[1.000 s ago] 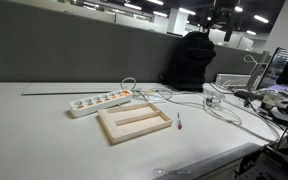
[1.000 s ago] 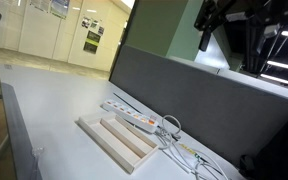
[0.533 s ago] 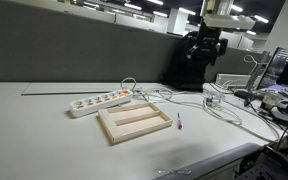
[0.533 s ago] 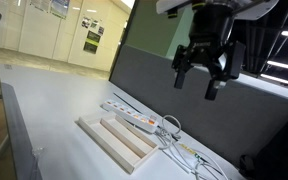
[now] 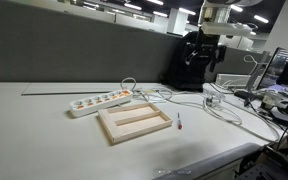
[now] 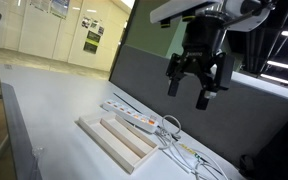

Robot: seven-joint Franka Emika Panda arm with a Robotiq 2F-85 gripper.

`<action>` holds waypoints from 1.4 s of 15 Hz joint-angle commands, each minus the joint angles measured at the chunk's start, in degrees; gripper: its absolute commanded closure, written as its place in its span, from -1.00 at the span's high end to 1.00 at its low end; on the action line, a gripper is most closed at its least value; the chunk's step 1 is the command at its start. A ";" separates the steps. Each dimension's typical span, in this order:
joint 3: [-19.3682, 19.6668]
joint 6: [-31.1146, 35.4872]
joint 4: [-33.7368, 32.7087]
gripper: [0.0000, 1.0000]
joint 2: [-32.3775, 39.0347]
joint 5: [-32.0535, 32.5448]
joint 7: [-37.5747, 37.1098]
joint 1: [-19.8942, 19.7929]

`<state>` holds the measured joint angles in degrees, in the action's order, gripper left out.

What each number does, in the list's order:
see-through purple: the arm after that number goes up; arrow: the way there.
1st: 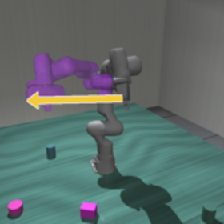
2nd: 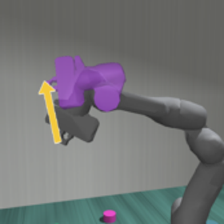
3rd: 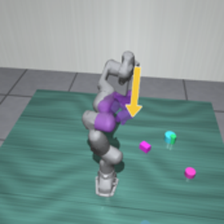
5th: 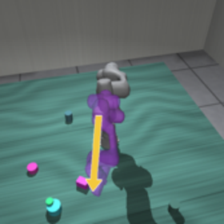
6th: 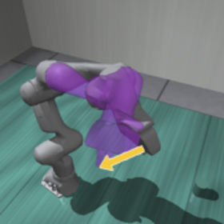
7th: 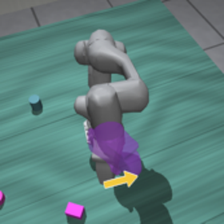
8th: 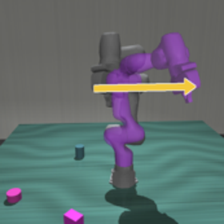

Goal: Pick the screwdriver and put it in the box

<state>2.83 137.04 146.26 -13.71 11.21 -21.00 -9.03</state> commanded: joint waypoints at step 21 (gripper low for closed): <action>3.07 20.67 -1.22 1.00 26.80 -21.64 0.68 2.70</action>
<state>5.29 158.68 147.09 11.09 -8.73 -20.16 -7.17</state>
